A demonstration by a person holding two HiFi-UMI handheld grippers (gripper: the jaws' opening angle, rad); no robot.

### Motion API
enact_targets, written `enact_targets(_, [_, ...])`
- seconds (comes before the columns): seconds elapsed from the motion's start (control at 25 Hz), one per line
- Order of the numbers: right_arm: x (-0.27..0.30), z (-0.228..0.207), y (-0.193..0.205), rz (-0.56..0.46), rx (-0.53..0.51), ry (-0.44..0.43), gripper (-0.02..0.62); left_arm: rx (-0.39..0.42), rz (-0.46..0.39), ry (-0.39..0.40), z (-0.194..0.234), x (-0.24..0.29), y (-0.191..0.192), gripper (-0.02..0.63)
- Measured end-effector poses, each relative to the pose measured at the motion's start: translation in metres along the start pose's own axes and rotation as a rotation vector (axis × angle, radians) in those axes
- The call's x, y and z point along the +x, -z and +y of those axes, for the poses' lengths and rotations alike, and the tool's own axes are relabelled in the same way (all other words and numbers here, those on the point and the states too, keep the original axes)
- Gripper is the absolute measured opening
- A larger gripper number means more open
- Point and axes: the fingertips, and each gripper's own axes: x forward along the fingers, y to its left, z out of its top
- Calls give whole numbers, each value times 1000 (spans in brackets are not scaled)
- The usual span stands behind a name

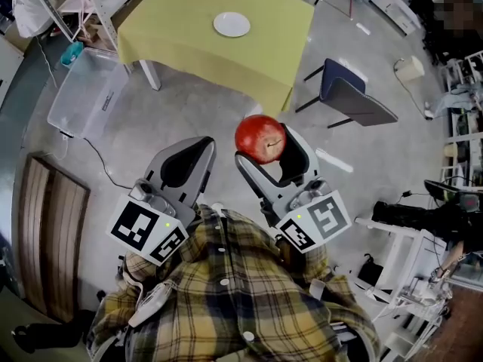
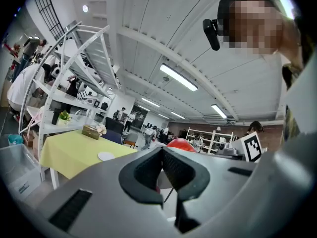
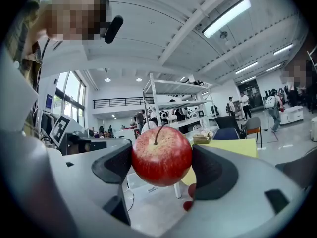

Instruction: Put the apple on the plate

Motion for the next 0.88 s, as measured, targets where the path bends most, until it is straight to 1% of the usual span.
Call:
enact_targets(0.24, [62,-16,-13,3,-17,15,364,-7,-6,6,59,21,-22,8])
enact_targets(0.56, [136,-27,-17,18,-8,51,364,-21,8,0,134,26,-44,8])
enact_targets(0.72, [161,-28,-15,21,-1,75,364,-12,33,19,159,28,-47,8])
enact_targets(0.88, [171,-34,-10,24,13,104,364,-13,53,38,173,34,-45,8])
